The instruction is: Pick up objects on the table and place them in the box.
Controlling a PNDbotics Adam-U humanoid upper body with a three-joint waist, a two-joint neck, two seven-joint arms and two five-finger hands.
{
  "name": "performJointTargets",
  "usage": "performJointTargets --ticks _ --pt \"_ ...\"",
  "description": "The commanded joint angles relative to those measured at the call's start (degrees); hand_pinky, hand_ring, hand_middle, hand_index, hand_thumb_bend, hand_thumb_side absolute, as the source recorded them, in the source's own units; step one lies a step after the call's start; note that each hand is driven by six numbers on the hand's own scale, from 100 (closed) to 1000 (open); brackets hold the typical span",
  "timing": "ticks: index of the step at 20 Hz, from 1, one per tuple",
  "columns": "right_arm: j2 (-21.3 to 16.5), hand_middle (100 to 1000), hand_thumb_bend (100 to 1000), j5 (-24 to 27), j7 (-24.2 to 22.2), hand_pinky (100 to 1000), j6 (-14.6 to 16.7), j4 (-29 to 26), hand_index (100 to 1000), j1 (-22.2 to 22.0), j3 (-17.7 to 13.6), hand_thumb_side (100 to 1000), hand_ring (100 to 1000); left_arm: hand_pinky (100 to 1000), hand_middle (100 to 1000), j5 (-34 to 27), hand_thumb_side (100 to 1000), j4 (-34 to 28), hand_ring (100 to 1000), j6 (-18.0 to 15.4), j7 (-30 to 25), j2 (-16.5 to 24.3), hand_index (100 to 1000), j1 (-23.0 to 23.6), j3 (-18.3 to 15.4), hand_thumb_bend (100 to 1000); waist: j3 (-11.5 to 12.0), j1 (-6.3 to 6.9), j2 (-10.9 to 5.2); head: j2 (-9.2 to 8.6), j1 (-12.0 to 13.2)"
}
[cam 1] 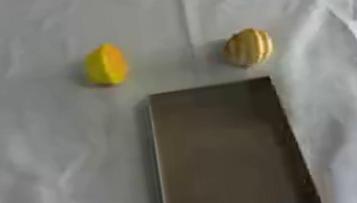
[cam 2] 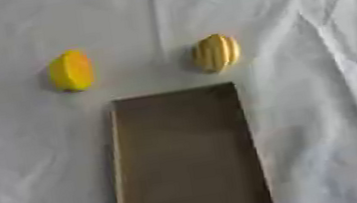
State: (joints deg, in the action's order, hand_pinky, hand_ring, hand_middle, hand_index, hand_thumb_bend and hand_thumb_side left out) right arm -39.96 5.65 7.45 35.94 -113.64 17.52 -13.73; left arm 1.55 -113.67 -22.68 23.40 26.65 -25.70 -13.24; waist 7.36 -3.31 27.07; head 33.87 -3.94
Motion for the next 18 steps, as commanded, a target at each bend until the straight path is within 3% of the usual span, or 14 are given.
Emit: performJointTargets --ticks 1,3,11,13,14,16,18 --pt "-3.2 748 100 -0.4 0.5 933 -1.8 -0.9 879 0.4 -0.8 449 955 831 711 -0.4 545 -0.9 910 -0.3 0.9 1.3 835 -0.3 -0.1 106 -0.2 0.09 -1.80 0.30 0.0" --pt "-4.6 777 100 0.0 0.3 946 -4.7 -0.9 892 1.0 -0.7 565 999 831 711 -0.4 545 -0.9 910 -0.3 1.1 1.4 836 -0.3 0.0 106 -0.4 0.04 -1.84 0.46 0.0" --pt "-18.1 825 100 0.8 -3.6 954 -15.1 0.3 916 3.3 0.6 533 1000 832 712 -0.3 543 -0.9 911 -0.4 0.9 2.1 838 -0.2 0.4 105 -0.4 -0.29 -1.99 0.92 -0.1" --pt "-21.3 827 100 -0.8 -4.9 956 -15.7 3.3 919 3.3 1.4 557 1000 832 712 -0.4 543 -0.9 910 -0.3 0.7 2.3 838 -0.3 0.6 105 -0.1 -0.58 -1.95 0.83 -0.3" --pt "-22.8 825 100 -1.6 -5.6 950 -15.5 5.4 912 3.6 1.9 520 1000 832 712 -0.4 543 -0.9 910 -0.4 0.5 2.4 837 -0.4 0.7 104 0.1 -0.73 -1.92 0.76 -0.4" --pt "-24.7 839 100 -4.5 -7.1 932 -14.1 9.2 892 4.5 2.6 348 1000 832 716 -0.5 549 -0.9 914 -0.3 0.4 2.5 841 -0.5 0.8 100 0.4 -1.08 -1.82 0.62 -1.0" --pt "-25.7 848 100 -9.0 -7.8 926 -12.5 12.2 889 5.0 3.6 330 1000 832 717 -0.7 553 -0.9 915 0.1 0.3 2.5 840 -0.7 0.9 100 0.8 -1.43 -1.65 0.27 -1.5"
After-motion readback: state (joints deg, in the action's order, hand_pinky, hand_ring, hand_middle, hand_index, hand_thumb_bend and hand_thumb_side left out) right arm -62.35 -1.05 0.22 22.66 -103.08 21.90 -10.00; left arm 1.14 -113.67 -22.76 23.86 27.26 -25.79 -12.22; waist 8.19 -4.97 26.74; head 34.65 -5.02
